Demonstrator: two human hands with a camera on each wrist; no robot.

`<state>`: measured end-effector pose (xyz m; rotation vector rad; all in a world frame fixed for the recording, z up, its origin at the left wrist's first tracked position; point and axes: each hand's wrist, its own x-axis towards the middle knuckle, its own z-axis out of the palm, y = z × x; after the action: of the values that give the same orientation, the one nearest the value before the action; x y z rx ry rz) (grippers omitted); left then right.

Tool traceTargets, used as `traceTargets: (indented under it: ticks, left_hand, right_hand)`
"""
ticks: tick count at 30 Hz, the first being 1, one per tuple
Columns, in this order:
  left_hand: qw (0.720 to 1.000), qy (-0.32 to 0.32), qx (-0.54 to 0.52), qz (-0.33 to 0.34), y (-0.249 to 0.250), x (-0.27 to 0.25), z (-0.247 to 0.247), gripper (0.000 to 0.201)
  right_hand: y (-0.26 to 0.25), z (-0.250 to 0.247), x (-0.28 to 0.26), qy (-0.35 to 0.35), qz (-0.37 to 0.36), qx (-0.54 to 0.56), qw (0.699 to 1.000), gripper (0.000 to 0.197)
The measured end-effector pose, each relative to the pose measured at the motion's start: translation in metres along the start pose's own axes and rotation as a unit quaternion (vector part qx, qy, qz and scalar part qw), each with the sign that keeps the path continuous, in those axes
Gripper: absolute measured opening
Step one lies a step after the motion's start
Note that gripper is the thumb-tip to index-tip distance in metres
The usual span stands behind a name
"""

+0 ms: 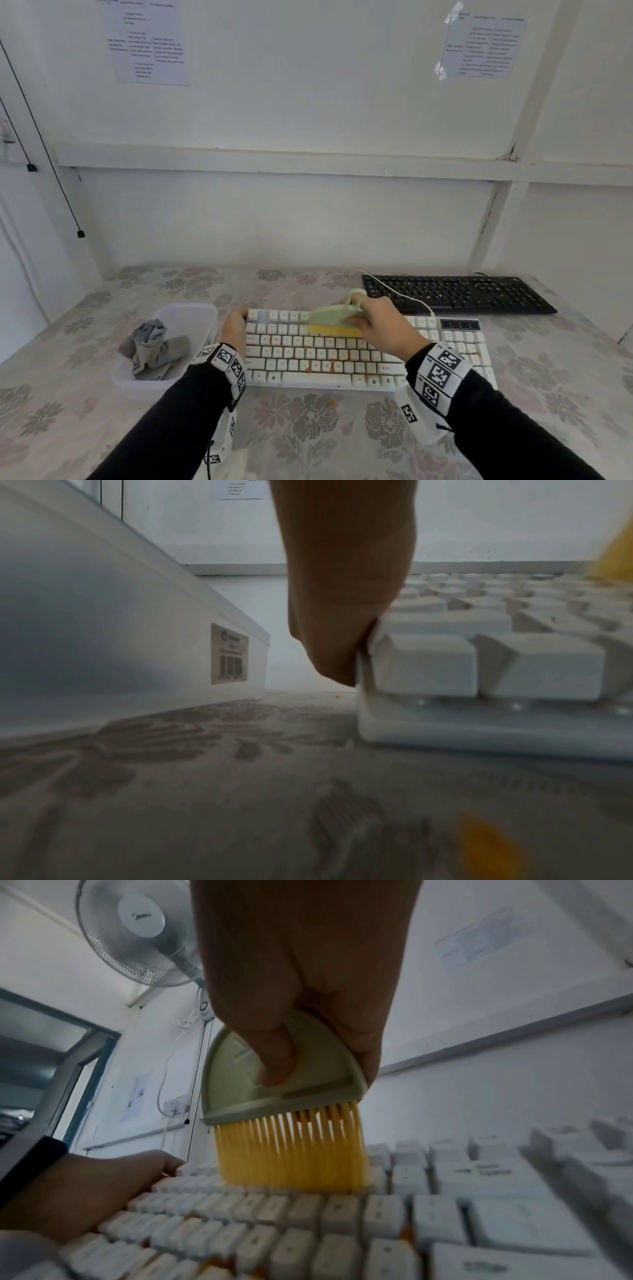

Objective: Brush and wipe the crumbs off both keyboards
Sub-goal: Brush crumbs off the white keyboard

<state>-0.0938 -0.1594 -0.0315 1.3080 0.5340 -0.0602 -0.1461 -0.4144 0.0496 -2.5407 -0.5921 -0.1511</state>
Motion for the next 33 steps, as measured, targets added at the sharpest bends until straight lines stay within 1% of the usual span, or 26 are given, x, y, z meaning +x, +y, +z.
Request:
traceTargets:
  ticks: [3, 9, 13, 15, 18, 21, 24, 26, 29, 33]
  left_hand:
    - [1.000, 0.002, 0.000, 0.000, 0.000, 0.000, 0.000, 0.038]
    - [1.000, 0.007, 0.006, 0.001, 0.000, -0.001, 0.002, 0.038]
    - [1.000, 0.012, 0.008, 0.001, 0.001, -0.002, 0.002, 0.035]
    - [1.000, 0.015, 0.011, 0.006, 0.001, -0.002, 0.002, 0.034]
    - [1.000, 0.016, 0.010, 0.009, 0.001, -0.003, 0.002, 0.033]
    - [1.000, 0.021, 0.014, 0.012, 0.000, -0.004, 0.002, 0.035]
    - [1.000, 0.020, 0.015, 0.009, 0.001, -0.006, 0.003, 0.034]
    - [1.000, 0.020, 0.014, 0.008, 0.001, -0.006, 0.003, 0.036]
    - [0.999, 0.026, 0.020, 0.011, 0.001, -0.006, 0.002, 0.036]
    - [0.999, 0.031, 0.020, 0.009, 0.002, -0.006, 0.002, 0.033]
  right_hand:
    - [0.016, -0.011, -0.010, 0.007, 0.026, -0.001, 1.000, 0.024]
    - [0.052, -0.046, -0.037, -0.009, 0.080, -0.050, 0.996, 0.028]
    - [0.074, -0.068, -0.051, -0.004, 0.127, -0.075, 0.989, 0.032]
    - [0.077, -0.077, -0.057, 0.000, 0.139, -0.078, 0.987, 0.033]
    - [0.066, -0.084, -0.057, 0.022, 0.126, -0.069, 0.989, 0.033]
    - [0.043, -0.076, -0.046, 0.053, 0.100, -0.044, 0.993, 0.030]
    - [0.018, -0.054, -0.034, 0.078, 0.083, -0.021, 0.993, 0.028]
    - [0.005, -0.037, -0.028, 0.101, 0.090, 0.006, 0.991, 0.029]
    - [-0.007, -0.015, -0.026, 0.131, 0.109, 0.066, 0.983, 0.037]
    - [-0.010, 0.000, -0.029, 0.141, 0.145, 0.124, 0.971, 0.037]
